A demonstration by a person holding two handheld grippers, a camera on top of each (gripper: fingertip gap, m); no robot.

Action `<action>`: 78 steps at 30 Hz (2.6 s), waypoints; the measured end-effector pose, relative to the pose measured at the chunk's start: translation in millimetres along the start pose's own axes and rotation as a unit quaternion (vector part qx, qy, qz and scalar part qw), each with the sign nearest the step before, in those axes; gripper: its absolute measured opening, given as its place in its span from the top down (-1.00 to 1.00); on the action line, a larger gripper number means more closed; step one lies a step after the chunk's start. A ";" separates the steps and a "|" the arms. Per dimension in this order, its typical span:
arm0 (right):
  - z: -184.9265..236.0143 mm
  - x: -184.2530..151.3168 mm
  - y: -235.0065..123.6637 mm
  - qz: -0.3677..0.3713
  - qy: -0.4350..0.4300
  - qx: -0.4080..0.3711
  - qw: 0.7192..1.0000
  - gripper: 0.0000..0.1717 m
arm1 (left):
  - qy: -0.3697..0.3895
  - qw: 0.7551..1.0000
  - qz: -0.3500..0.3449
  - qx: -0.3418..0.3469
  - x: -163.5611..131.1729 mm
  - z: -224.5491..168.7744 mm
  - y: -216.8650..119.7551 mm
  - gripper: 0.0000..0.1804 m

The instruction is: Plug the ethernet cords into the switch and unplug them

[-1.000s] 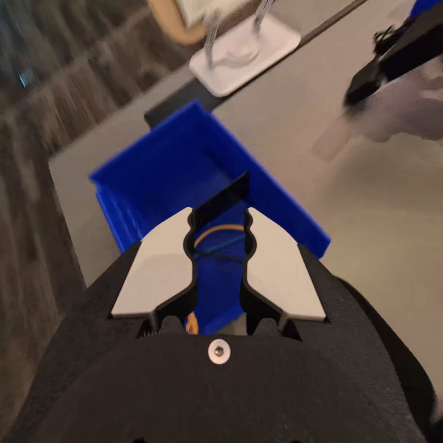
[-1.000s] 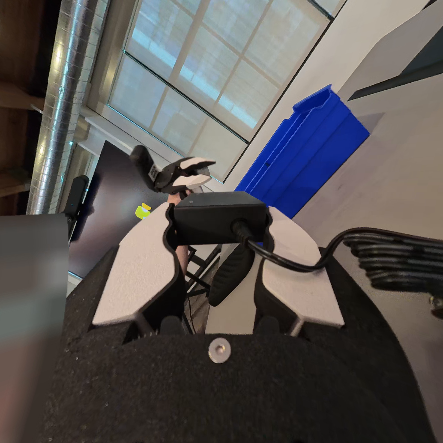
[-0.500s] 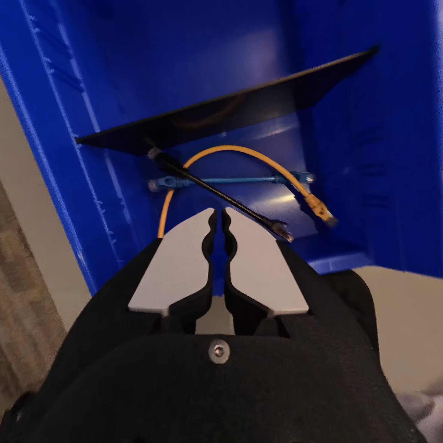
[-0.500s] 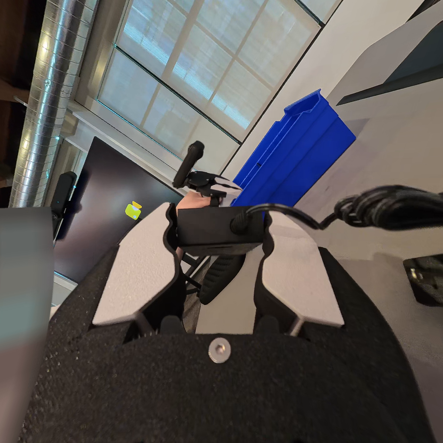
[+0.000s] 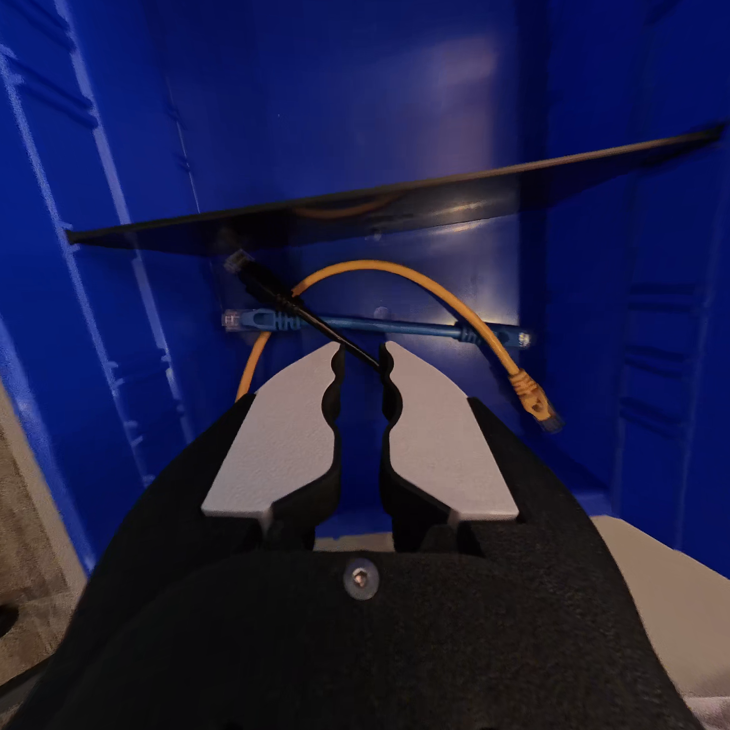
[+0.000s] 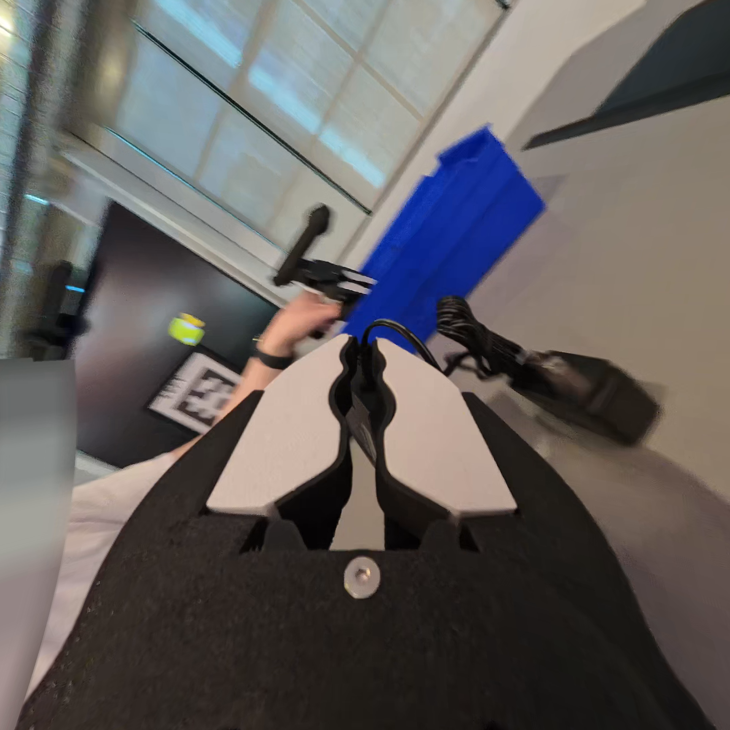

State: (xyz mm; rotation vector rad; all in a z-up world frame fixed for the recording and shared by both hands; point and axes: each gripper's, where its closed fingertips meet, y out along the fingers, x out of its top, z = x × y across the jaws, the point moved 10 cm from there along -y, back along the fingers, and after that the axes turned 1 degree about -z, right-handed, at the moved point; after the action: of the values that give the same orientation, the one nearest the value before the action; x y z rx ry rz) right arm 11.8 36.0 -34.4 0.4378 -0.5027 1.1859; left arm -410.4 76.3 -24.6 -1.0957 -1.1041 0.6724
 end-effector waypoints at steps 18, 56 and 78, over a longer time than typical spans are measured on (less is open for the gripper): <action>-4.2 -7.3 10.4 0.051 -0.139 -0.035 0.988 0.92 | 0.220 0.944 -0.177 -0.170 -13.2 -230.8 -36.9 0.35; 78.6 11.2 2.6 0.134 -0.311 -0.024 0.941 0.70 | 0.492 0.854 -0.169 0.002 32.0 -202.0 -54.1 0.68; 94.5 -43.0 38.8 0.200 -0.693 -0.122 0.682 0.54 | 0.662 0.739 -0.114 0.055 16.9 -257.6 -82.3 0.68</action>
State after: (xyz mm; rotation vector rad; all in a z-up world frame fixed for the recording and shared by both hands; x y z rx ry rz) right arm -50.7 -38.1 19.4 1.0083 -2.1517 0.9657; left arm -170.3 -28.7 44.4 -0.9663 0.0808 -0.3121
